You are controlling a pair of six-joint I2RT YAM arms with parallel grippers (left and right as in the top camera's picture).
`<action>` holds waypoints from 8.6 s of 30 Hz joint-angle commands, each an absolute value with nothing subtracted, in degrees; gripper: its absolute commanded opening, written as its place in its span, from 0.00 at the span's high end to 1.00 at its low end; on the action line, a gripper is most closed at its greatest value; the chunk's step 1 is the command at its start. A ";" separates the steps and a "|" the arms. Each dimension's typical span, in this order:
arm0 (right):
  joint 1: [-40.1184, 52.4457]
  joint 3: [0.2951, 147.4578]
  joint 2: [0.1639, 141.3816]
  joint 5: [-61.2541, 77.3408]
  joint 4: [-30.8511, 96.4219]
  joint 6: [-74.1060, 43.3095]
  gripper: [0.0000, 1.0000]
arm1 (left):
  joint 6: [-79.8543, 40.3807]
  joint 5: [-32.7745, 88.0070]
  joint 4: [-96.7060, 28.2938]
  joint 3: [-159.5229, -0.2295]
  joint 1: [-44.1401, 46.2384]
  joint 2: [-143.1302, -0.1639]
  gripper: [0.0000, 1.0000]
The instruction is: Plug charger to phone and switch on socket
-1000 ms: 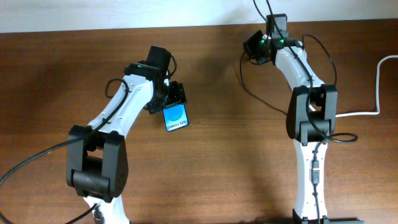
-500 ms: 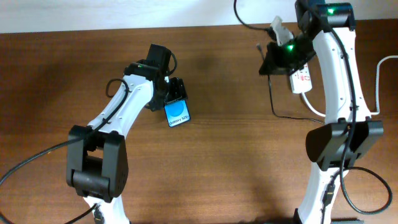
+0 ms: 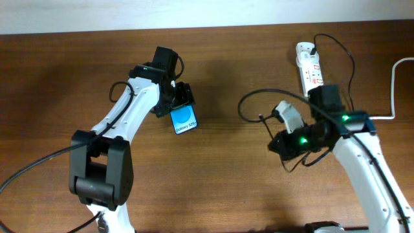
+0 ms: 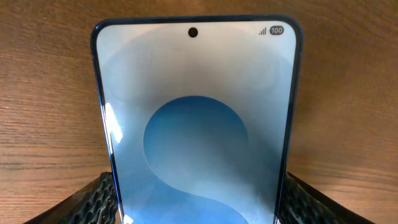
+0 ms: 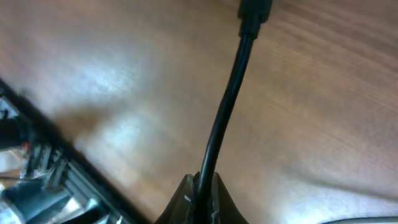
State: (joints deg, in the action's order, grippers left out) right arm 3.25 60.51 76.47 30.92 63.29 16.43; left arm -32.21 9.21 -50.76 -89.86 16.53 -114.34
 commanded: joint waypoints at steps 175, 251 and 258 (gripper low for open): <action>0.82 70.02 96.88 53.06 -23.14 -77.01 0.96 | -62.19 31.16 -2.61 -100.33 22.09 -111.63 0.47; 9.39 67.02 72.62 3.66 50.43 -6.00 0.02 | -102.39 62.65 20.73 -70.85 6.11 -108.73 1.00; 11.94 66.96 77.19 6.11 49.04 -7.94 0.02 | -99.70 64.60 18.28 -70.63 6.11 -108.73 1.00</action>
